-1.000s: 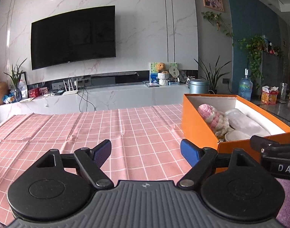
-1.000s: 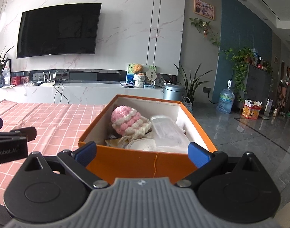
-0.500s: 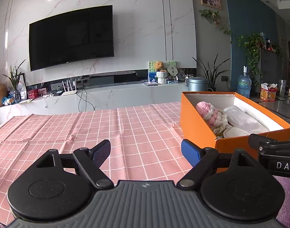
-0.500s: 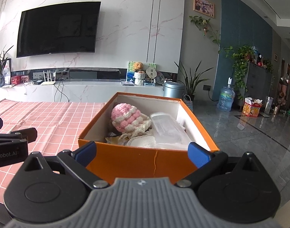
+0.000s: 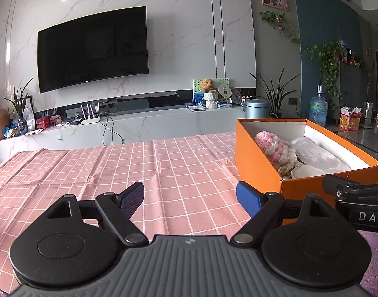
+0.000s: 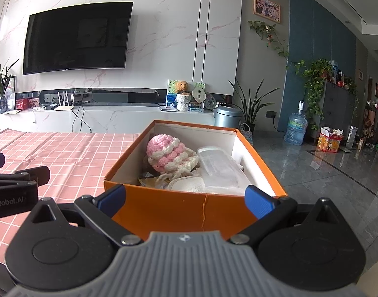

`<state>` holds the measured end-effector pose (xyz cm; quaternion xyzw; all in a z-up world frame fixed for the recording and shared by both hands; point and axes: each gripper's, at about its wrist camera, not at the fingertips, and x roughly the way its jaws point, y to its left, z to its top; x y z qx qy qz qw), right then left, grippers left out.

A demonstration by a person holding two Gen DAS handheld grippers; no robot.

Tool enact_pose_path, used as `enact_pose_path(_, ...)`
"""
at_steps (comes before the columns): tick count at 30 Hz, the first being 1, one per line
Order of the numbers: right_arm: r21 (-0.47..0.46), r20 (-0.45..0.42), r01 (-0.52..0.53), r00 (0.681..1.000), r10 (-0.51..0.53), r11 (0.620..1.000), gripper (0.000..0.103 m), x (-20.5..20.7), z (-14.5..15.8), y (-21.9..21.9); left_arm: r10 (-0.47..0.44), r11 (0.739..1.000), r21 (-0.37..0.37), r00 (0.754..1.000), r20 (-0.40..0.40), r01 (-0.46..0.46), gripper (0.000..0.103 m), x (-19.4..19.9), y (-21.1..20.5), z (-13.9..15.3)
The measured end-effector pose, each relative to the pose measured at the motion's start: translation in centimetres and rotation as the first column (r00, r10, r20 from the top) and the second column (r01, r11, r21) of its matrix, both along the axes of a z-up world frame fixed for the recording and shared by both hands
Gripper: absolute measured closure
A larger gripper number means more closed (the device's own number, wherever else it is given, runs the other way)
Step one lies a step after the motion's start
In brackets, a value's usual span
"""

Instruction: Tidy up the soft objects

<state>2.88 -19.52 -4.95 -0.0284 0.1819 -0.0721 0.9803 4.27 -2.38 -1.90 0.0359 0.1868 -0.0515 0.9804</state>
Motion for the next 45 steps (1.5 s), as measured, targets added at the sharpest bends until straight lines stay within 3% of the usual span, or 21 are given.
enact_pose_path(45,-0.001,0.006,-0.004,1.000,0.004,1.000,0.003,-0.17,0.11,-0.01,-0.002,1.000,-0.004,1.000,0.015,0.002,0.005,-0.60,-0.18,0.68)
